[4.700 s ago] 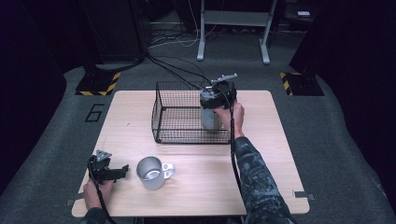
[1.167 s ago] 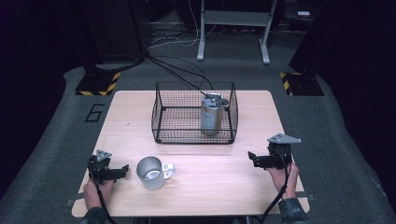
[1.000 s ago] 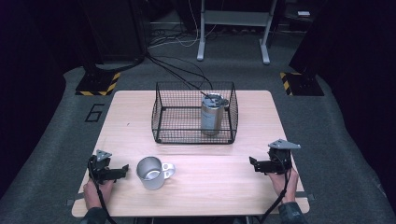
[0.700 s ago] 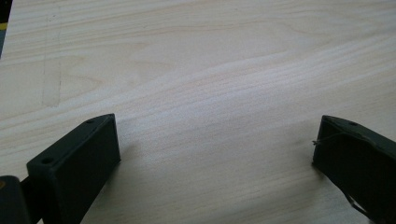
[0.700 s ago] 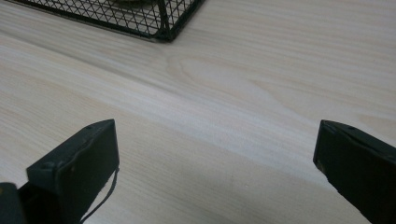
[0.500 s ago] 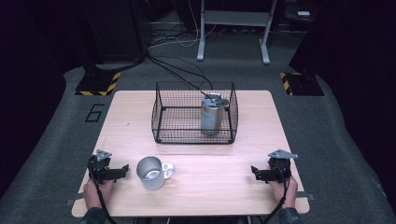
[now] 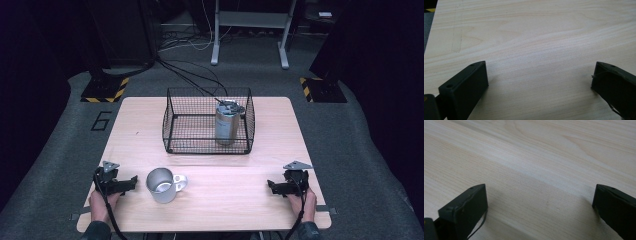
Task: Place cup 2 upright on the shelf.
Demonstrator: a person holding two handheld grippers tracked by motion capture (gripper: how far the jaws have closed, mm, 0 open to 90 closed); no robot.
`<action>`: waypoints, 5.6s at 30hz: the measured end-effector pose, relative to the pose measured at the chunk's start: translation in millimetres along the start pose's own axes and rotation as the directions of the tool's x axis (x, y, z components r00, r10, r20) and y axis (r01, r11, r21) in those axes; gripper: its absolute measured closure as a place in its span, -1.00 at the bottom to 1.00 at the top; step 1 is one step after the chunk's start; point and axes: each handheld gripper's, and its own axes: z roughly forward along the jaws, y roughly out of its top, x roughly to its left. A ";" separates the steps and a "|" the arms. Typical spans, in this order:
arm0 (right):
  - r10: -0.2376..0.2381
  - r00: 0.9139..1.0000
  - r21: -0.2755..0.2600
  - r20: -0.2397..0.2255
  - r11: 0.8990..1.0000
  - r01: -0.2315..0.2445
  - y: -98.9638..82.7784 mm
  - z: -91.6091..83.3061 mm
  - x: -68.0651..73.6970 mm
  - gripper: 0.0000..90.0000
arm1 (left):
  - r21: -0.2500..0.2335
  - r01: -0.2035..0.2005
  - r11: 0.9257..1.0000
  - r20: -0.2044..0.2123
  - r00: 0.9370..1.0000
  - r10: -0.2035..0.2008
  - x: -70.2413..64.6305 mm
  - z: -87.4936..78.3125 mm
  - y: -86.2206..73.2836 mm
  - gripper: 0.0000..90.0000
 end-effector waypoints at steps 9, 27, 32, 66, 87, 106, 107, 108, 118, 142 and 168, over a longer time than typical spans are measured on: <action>-0.001 1.000 -0.009 -0.001 1.000 0.001 -1.0 0.1 -2.1 -1.00 | -0.011 0.027 1.000 0.035 0.999 -0.026 0.0 -5.2 -1.2 -1.00; -0.019 1.000 -0.013 -0.017 1.000 0.019 -1.7 -0.2 -4.3 -1.00 | -0.114 0.003 0.993 0.126 0.992 0.011 -19.5 -63.1 44.2 -1.00; -0.019 1.000 -0.013 -0.018 1.000 0.019 -1.7 -0.2 -4.4 -1.00 | -0.140 -0.007 0.990 0.155 0.988 0.029 -28.8 -75.9 52.5 -1.00; -0.020 1.000 -0.013 -0.018 1.000 0.019 -1.8 -0.2 -4.4 -1.00 | -0.192 -0.115 0.975 0.334 0.926 0.175 -102.3 -93.4 52.0 -1.00; -0.020 1.000 -0.013 -0.018 1.000 0.020 -1.8 -0.2 -4.4 -1.00 | -0.178 -0.129 0.976 0.291 0.940 0.177 -123.6 -75.9 39.5 -1.00; -0.021 1.000 -0.013 -0.021 1.000 0.020 -1.8 -0.3 -4.7 -1.00 | -0.161 -0.112 0.981 0.286 0.946 0.155 -126.1 -65.4 32.8 -0.90; -0.021 1.000 -0.013 -0.021 1.000 0.021 -1.9 -0.3 -4.7 -1.00 | -0.164 -0.110 0.980 0.285 0.946 0.154 -126.2 -65.3 32.4 -0.89; -0.021 1.000 -0.013 -0.021 1.000 0.021 -1.9 -0.3 -4.7 -1.00 | -0.164 -0.110 0.980 0.285 0.946 0.154 -126.2 -65.3 32.4 -0.89; -0.023 0.999 -0.012 -0.024 1.000 0.022 -1.8 -0.3 -5.0 -1.00 | -0.170 -0.125 0.978 0.263 0.950 0.167 -131.1 -65.6 32.4 -0.87; -0.023 0.999 -0.012 -0.024 1.000 0.023 -1.8 -0.3 -5.0 -1.00 | -0.214 -0.110 0.971 0.307 0.936 0.174 -124.5 -75.6 46.7 -0.86; -0.023 0.999 -0.012 -0.024 1.000 0.022 -1.8 -0.3 -5.0 -1.00 | -0.263 -0.168 0.950 0.304 0.920 0.247 -127.6 -85.2 84.7 -0.86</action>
